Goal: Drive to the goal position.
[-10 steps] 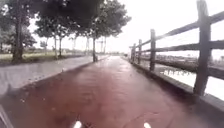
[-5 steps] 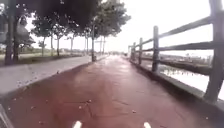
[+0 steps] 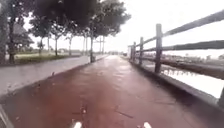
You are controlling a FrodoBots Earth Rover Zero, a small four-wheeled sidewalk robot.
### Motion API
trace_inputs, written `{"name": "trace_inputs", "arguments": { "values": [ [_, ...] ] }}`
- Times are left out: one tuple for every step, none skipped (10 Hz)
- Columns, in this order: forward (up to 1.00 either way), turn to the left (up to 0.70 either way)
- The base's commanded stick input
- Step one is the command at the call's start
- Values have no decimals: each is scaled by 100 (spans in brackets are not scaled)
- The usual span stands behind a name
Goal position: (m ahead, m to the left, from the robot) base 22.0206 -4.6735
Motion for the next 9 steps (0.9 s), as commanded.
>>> {"name": "trace_inputs", "arguments": {
  "values": [
    [50, 0],
    [50, 0],
    [50, 0],
    [50, 0],
    [50, 0],
    [50, 0],
    [50, 0],
    [50, 0],
    [50, 0]
  ]
}}
